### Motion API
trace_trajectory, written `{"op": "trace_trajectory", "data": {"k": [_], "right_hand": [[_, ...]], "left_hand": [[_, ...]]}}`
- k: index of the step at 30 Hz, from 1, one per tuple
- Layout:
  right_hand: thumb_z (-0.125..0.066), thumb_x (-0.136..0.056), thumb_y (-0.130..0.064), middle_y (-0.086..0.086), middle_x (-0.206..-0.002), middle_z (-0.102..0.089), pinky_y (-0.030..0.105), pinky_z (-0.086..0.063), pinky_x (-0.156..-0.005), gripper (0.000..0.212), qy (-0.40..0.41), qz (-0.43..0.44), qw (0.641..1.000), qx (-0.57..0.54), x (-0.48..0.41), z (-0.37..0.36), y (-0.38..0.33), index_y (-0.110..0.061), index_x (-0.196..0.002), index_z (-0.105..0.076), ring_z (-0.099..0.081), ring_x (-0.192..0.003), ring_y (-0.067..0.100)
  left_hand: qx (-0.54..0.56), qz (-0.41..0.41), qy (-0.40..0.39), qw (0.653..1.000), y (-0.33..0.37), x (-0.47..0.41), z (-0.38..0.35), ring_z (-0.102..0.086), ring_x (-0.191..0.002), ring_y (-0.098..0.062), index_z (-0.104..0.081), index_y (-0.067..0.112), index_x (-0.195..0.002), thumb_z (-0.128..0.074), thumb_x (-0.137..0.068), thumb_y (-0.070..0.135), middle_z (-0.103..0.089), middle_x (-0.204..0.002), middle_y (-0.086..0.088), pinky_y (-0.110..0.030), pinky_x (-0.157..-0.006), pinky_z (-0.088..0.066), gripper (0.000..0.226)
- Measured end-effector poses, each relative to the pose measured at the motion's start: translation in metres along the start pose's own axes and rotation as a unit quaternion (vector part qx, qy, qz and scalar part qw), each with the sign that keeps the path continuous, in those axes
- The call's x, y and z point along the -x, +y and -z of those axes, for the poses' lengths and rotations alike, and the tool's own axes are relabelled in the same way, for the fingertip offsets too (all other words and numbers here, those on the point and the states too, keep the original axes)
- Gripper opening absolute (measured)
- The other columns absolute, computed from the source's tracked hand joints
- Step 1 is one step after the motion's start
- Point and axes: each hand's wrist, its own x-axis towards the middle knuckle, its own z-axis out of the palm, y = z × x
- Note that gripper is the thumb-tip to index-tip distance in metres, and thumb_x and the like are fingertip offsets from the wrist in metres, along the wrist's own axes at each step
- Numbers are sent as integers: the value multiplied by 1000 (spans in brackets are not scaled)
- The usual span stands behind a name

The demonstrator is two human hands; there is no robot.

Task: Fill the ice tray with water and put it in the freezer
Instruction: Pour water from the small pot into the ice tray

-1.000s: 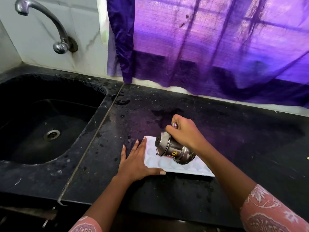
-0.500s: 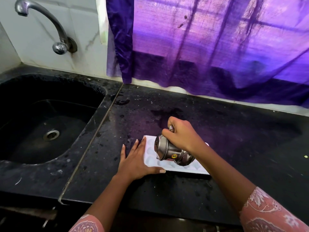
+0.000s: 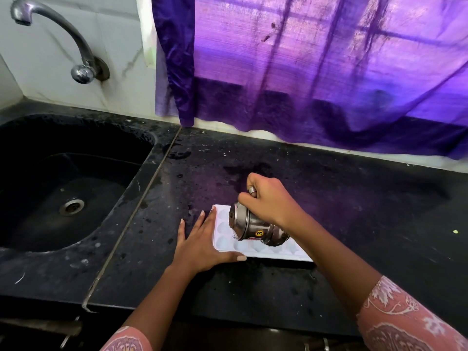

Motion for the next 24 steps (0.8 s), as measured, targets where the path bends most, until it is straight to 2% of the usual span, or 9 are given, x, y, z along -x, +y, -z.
{"op": "trace_trajectory", "data": {"k": [12, 24], "right_hand": [[-52, -81, -19, -2, -56, -41, 24, -23, -51, 33, 7, 23, 999, 22, -4, 3, -6, -21, -59, -28, -36, -58, 19], [-52, -81, -19, -2, -57, -41, 27, -26, -50, 31, 9, 0, 1000, -7, -2, 0, 0, -22, -59, -29, -34, -56, 15]], "left_hand": [[-7, -4, 2, 1000, -2, -3, -2, 13, -141, -3, 15, 31, -146, -48, -48, 89, 8, -156, 12, -45, -110, 19, 130], [-6, 1, 5, 1000, -2, -3, -3, 12, -141, -3, 13, 29, -147, -44, -43, 92, 6, -157, 11, -45, -110, 19, 134]]}}
